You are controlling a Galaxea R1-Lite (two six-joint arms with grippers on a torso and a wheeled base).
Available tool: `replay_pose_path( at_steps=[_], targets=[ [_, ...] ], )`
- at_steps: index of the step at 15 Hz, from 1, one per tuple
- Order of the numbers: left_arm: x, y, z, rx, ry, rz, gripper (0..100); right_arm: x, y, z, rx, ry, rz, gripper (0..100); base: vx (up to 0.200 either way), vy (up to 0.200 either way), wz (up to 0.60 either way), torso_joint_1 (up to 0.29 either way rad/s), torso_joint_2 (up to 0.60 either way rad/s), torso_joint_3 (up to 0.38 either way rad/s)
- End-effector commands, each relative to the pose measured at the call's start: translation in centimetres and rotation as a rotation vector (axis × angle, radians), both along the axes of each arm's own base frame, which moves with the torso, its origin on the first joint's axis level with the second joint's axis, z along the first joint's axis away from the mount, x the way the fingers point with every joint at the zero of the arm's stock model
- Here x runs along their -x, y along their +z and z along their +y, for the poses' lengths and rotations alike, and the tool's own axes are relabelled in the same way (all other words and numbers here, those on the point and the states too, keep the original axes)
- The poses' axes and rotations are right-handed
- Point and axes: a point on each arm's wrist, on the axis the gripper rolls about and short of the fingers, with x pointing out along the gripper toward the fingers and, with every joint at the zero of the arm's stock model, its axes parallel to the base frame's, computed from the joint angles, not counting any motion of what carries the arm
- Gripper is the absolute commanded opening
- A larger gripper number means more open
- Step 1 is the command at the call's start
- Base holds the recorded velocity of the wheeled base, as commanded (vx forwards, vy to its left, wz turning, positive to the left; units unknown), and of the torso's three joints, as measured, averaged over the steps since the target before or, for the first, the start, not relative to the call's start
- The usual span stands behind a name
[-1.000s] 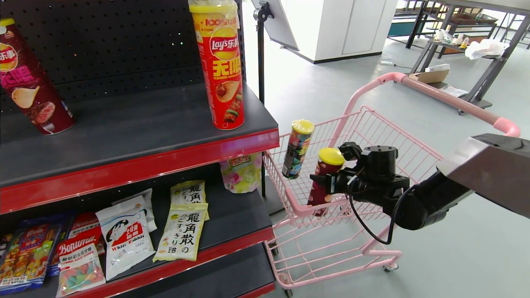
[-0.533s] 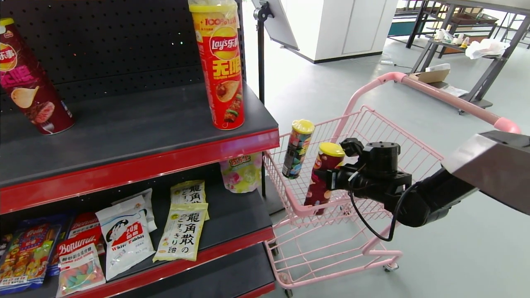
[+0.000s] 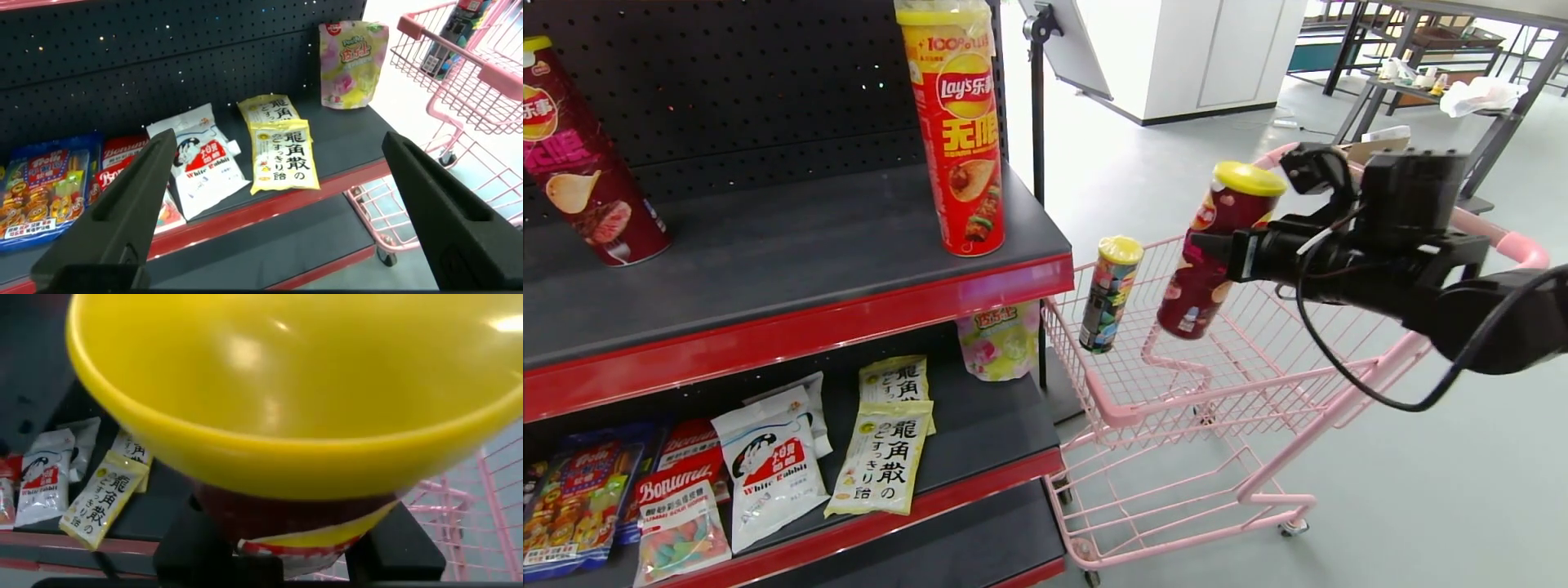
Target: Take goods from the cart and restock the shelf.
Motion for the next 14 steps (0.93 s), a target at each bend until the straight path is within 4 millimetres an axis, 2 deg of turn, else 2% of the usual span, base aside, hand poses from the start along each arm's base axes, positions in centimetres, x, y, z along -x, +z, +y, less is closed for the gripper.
replay_pose_path(
  at_steps=[1,3,4,6,9,14],
  targets=[
    [0.0,0.0,0.0,0.000,0.000,0.000,100,7.3,6.3,-2.5,0.058,-0.087,-0.113,0,0.000,0.000,0.00,0.000,0.00,0.000],
    [0.0,0.0,0.0,0.000,0.000,0.000,100,12.0,6.7,-3.1,0.096,-0.092,-0.042,0,0.000,0.000,0.00,0.000,0.00,0.000],
    [0.0,0.0,0.0,0.000,-0.003,0.000,100,15.2,6.2,-4.0,0.114,-0.091,0.009,0,0.000,0.000,0.00,0.000,0.00,0.000],
    [0.0,0.0,0.0,0.000,-0.003,0.000,100,19.4,4.2,-5.4,0.124,-0.093,0.031,0,0.000,0.000,0.00,0.000,0.00,0.000],
    [0.0,0.0,0.0,0.000,-0.005,0.000,100,20.5,2.1,-6.5,0.142,-0.151,0.075,0,0.000,0.000,0.00,0.000,0.00,0.000],
    [0.0,0.0,0.0,0.000,-0.005,0.004,100,20.8,1.7,-6.7,0.146,-0.159,0.086,0,0.000,0.000,0.00,0.008,-0.02,-0.016]
  ],
)
